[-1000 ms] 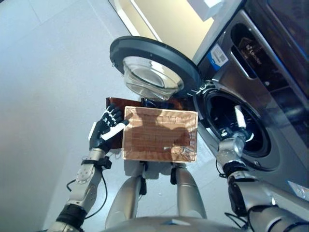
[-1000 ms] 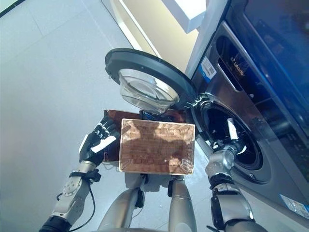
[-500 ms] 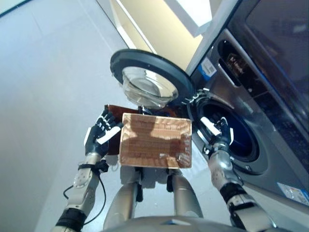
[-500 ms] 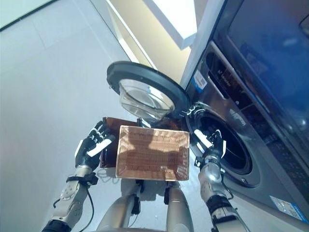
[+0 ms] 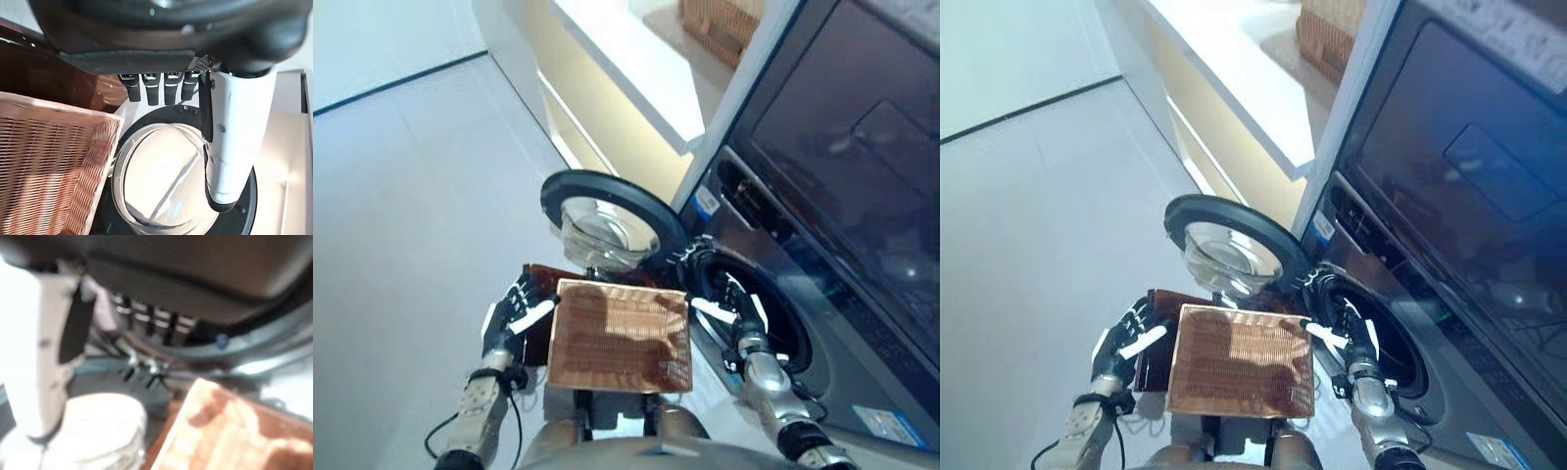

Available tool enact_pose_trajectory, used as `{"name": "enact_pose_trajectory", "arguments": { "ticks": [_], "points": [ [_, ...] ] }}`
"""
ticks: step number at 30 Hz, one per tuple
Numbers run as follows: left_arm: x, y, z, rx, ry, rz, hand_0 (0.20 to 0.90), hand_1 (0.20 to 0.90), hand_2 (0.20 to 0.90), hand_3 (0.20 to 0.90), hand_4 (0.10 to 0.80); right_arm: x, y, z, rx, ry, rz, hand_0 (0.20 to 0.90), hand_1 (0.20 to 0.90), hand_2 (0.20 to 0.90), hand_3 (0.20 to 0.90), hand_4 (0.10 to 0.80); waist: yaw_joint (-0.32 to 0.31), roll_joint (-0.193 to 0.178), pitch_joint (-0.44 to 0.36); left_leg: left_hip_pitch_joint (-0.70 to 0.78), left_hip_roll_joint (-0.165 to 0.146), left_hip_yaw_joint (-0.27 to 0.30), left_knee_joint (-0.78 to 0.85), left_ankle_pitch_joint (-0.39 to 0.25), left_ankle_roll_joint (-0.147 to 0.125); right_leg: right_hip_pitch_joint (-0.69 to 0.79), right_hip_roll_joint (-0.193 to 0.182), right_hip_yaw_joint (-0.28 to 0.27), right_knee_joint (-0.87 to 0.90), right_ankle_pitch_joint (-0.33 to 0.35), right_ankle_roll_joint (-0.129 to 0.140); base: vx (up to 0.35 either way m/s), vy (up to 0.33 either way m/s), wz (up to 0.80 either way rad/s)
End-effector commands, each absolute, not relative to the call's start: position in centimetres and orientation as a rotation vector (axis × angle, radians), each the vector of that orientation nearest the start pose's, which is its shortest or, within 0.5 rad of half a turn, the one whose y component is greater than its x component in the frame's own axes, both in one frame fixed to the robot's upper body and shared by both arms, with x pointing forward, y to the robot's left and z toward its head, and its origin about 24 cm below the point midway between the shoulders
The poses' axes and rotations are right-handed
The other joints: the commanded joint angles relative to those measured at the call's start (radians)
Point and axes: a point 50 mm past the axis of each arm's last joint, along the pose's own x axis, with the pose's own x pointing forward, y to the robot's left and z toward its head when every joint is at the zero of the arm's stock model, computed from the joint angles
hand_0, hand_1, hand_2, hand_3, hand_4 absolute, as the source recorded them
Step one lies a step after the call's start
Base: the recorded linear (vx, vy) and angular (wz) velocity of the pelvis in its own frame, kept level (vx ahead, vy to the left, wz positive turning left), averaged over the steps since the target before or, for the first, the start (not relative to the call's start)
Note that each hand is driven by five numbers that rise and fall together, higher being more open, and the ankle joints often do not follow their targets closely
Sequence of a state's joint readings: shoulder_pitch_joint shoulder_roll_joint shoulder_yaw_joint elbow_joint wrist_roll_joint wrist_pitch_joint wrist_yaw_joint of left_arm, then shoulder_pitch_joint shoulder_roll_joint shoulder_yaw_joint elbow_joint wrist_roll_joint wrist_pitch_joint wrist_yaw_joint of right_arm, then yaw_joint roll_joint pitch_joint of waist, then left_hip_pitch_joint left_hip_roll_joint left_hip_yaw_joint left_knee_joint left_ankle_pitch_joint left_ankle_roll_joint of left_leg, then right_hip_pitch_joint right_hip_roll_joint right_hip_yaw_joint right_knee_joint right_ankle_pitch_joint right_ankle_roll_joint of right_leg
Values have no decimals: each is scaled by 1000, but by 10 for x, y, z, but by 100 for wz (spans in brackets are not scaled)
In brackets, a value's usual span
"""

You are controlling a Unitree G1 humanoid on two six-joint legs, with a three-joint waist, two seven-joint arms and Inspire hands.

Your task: Pick up the clothes and place them into the washing machine

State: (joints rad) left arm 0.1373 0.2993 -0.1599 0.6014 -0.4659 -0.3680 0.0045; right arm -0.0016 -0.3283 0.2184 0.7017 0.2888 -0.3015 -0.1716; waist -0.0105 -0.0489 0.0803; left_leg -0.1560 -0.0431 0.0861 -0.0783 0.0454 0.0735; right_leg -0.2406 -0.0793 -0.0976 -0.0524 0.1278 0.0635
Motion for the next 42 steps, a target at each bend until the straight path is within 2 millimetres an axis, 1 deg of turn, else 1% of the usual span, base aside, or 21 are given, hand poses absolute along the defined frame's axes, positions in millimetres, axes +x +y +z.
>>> {"name": "enact_pose_trajectory", "arguments": {
  "ticks": [1, 3, 4, 5, 6, 7, 9, 10, 11, 12, 15, 16, 21, 24, 29, 31, 34, 36, 42],
  "points": [
    [187, 233, -59, -43, 259, 166, 900, 900, 900, 900, 800, 207, -240, -58, -294, 339, -115, 900, 900, 900, 900, 800, 12, -19, -60, -31, -16, 5, 71, -58, -54, 32, 21, -15, 46, -70, 15, 80, 4, -8],
    [182, 235, -64, -23, 285, 167, 900, 900, 900, 900, 800, 198, -243, -65, -320, 378, -103, 900, 900, 900, 900, 800, 16, -22, -71, -3, -15, 8, 69, -65, -53, 63, 24, -14, 38, -75, 17, 59, 1, -5],
    [182, 235, -64, -23, 285, 167, 900, 900, 900, 900, 800, 198, -243, -65, -320, 378, -103, 900, 900, 900, 900, 800, 16, -22, -71, -3, -15, 8, 69, -65, -53, 63, 24, -14, 38, -75, 17, 74, 2, 0],
    [176, 236, -69, 7, 321, 174, 900, 900, 900, 900, 800, 188, -245, -74, -346, 428, -88, 900, 900, 900, 900, 800, 21, -22, -82, 26, -16, 8, 70, -71, -53, 90, 26, -14, 37, -82, 19, 60, 1, 1],
    [173, 237, -74, 19, 346, 180, 900, 900, 900, 900, 800, 183, -244, -77, -350, 447, -79, 900, 900, 900, 900, 800, 21, -23, -87, 39, -16, 7, 71, -73, -53, 103, 28, -14, 39, -86, 18, 60, 1, 1],
    [173, 237, -74, 19, 346, 180, 900, 900, 900, 900, 800, 183, -244, -77, -350, 447, -79, 900, 900, 900, 900, 800, 21, -23, -86, 40, -16, 6, 70, -73, -53, 104, 28, -14, 38, -86, 18, 48, -4, 1],
    [163, 237, -83, 40, 401, 178, 900, 900, 900, 900, 800, 168, -240, -89, -340, 508, -52, 900, 900, 900, 900, 800, 23, -24, -103, 83, -15, 6, 60, -78, -51, 142, 32, -14, 40, -98, 17, 53, 1, 4],
    [159, 239, -87, 54, 431, 181, 900, 900, 900, 900, 800, 164, -238, -93, -349, 524, -42, 900, 900, 900, 900, 800, 23, -23, -111, 91, -14, 5, 57, -78, -52, 149, 34, -15, 43, -103, 18, 22, 1, 4],
    [159, 239, -87, 54, 431, 181, 900, 900, 900, 900, 800, 164, -238, -93, -349, 524, -42, 900, 900, 900, 900, 800, 23, -23, -110, 91, -14, 5, 57, -77, -52, 150, 34, -16, 43, -103, 18, 35, -2, 9],
    [154, 238, -92, 66, 461, 178, 900, 900, 900, 900, 800, 153, -238, -101, -334, 576, -49, 900, 900, 900, 900, 800, 23, -24, -122, 113, -15, 2, 51, -78, -53, 169, 37, -19, 43, -109, 17, 36, 5, 7],
    [144, 240, -100, 92, 515, 178, 900, 900, 900, 900, 800, 138, -232, -114, -319, 651, -47, 900, 900, 900, 900, 800, 27, -23, -138, 142, -17, 3, 42, -81, -53, 196, 40, -21, 40, -116, 18, 31, 11, 5],
    [142, 241, -102, 95, 528, 182, 900, 900, 900, 900, 800, 135, -230, -117, -314, 664, -44, 900, 900, 900, 900, 800, 28, -23, -141, 150, -17, 3, 40, -82, -53, 204, 41, -20, 39, -116, 19, 1, 8, 4],
    [134, 245, -105, 123, 563, 191, 900, 900, 900, 900, 800, 132, -222, -122, -266, 686, -56, 900, 900, 900, 900, 800, 30, -23, -152, 174, -13, 4, 21, -73, -56, 223, 46, -23, 33, -116, 20, -23, 12, 6],
    [132, 247, -105, 120, 563, 198, 900, 900, 900, 900, 800, 133, -217, -122, -275, 684, -35, 900, 900, 900, 900, 800, 34, -25, -158, 184, -11, 1, 11, -67, -58, 234, 48, -26, 27, -115, 21, -30, 14, 4],
    [127, 249, -108, 109, 582, 219, 900, 900, 900, 900, 800, 137, -214, -121, -272, 675, -36, 900, 900, 900, 900, 800, 41, -28, -164, 194, -12, 3, 5, -64, -57, 243, 51, -30, 13, -109, 23, -42, 16, 0],
    [123, 248, -114, 100, 617, 238, 900, 900, 900, 900, 800, 137, -213, -124, -253, 687, -60, 900, 900, 900, 900, 800, 44, -28, -168, 199, -11, 2, 0, -63, -58, 250, 51, -34, 8, -113, 24, -29, 16, 9],
    [122, 246, -117, 92, 637, 248, 900, 900, 900, 900, 800, 137, -210, -126, -245, 696, -59, 900, 900, 900, 900, 800, 46, -29, -168, 202, -11, 0, -2, -62, -58, 254, 51, -36, 10, -113, 22, -6, 3, 4],
    [124, 242, -118, 93, 641, 229, 900, 900, 900, 900, 800, 134, -205, -129, -260, 715, -26, 900, 900, 900, 900, 800, 45, -31, -169, 205, -11, -5, -6, -61, -58, 258, 52, -37, 7, -113, 20, -11, 2, 4],
    [129, 238, -116, 84, 624, 216, 900, 900, 900, 900, 800, 131, -201, -132, -246, 738, -36, 900, 900, 900, 900, 800, 43, -29, -171, 209, -12, -8, -9, -60, -57, 263, 52, -38, 3, -112, 20, -2, 0, 1]
  ]
}}
